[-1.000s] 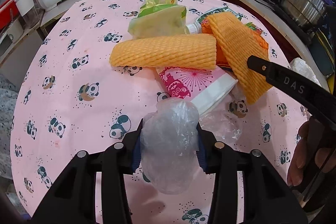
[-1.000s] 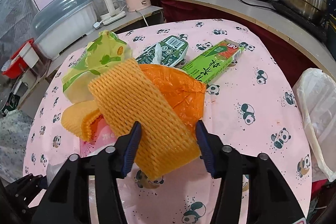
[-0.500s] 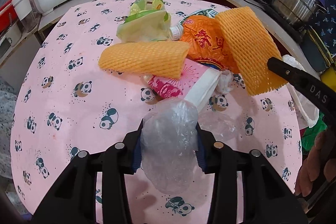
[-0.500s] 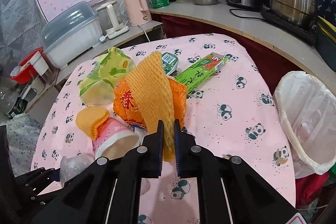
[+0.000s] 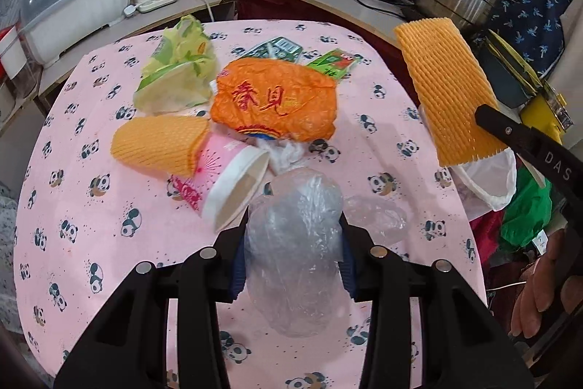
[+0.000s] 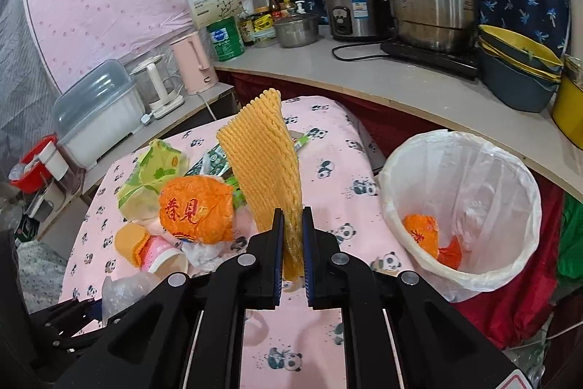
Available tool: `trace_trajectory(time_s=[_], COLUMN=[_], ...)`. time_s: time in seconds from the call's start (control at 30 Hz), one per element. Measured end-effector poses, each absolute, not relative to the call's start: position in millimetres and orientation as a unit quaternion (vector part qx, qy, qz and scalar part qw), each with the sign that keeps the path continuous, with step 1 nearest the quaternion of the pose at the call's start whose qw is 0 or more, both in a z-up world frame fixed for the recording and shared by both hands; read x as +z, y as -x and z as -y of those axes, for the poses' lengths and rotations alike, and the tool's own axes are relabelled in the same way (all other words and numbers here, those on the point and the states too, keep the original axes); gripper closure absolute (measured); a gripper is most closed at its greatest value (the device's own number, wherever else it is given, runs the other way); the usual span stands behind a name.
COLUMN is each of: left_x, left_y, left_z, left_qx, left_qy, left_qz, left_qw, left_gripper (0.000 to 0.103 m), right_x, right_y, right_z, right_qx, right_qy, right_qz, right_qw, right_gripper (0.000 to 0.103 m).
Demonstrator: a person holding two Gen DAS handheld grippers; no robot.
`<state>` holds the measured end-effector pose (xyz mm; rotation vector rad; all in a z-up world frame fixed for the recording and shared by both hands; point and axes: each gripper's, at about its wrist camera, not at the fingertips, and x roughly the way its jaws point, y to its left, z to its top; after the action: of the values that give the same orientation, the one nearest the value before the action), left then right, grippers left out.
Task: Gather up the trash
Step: 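Carry the wrap and foam net over the bin and release both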
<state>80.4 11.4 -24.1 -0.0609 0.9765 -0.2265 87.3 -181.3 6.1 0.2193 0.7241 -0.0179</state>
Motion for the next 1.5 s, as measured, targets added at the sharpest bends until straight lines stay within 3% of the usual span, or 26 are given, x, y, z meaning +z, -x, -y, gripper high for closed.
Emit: trace_trajectory(time_s=[0.83,1.3,1.4,1.5], left_x=[1.9,-25.6,-29.5,-32.2], left_y=[-135.6,-165.3,-169.6,-173.4], left_z=[232.1,288.3,287.7,284.4], left_qx=[-0.273,-0.293,-0.29,-0.287], left_qy=[-0.055,-0.078,-0.076,-0.077], left_qz=[-0.419,-0.436,-0.436,-0.436], left_qw=[0.864,0.847,0.849,0.849], left_gripper=[0.064,0.061,0.054,0.041], right_x=[-12.9,-34.8,-36.9,-37.9], right_y=[-12.2,-29.8,-36.7,-44.6], right_z=[389.0,417.5,417.8,416.3], right_qx=[-0.201,-0.213,-0.209,-0.204], right_qy=[-0.205,-0.22,-0.219,-0.217], right_qz=[-0.315,-0.324,-0.326,-0.328], right_qw=[0.904,0.895,0.895,0.897], right_gripper=[0.094,0.094,0.094,0.093])
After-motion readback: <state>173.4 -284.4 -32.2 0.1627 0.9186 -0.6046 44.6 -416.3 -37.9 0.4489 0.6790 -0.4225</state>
